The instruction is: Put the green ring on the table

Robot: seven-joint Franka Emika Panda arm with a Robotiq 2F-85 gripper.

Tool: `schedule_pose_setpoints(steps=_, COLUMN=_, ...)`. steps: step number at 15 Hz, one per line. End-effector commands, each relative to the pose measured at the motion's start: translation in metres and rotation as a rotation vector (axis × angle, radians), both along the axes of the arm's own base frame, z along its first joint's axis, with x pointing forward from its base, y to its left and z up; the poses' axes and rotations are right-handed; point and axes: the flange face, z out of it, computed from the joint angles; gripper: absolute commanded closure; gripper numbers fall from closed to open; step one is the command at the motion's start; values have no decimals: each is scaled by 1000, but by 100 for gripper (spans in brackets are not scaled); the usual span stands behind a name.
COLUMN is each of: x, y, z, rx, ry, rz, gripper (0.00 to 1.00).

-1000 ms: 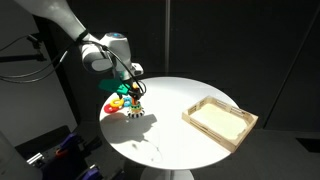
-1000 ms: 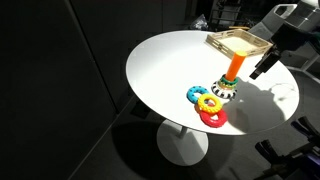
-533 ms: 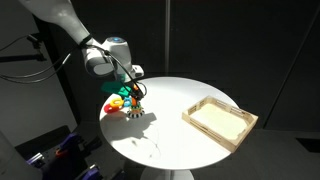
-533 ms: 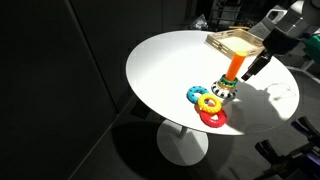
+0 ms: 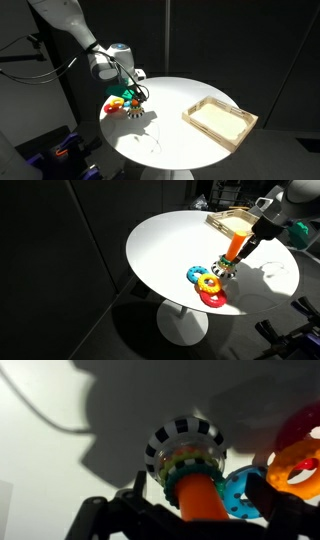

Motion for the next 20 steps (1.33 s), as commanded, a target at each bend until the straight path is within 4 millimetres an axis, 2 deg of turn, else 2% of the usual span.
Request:
schedule_pose_setpoints(steps=1, x=11, y=1, z=-7, rx=5, ry=-20, rz=18, gripper=0)
schedule_pose_setpoints(steps=7, x=17, y=8, z=-16, rx=11, ry=-21, rz=33, gripper=0)
schedule_pose_setpoints(steps=8, x=18, y=9, z=-17, rx=10, ry=-20, rz=36, gripper=25)
schedule_pose_setpoints(steps=9, x=19, y=9, z=-17, rx=10, ry=-23, rz=37, gripper=27)
schedule_pose_setpoints(steps=12, x=20, y=10, z=-16, rx=13, ry=-27, rz=48, gripper=53)
schedule_pose_setpoints(steps=13, x=20, y=9, z=-14, rx=13, ry=-34, rz=52, gripper=56)
schedule_pose_setpoints(steps=20, x=20, y=6, z=16, rx=30, ry=-75, rz=37, gripper=58)
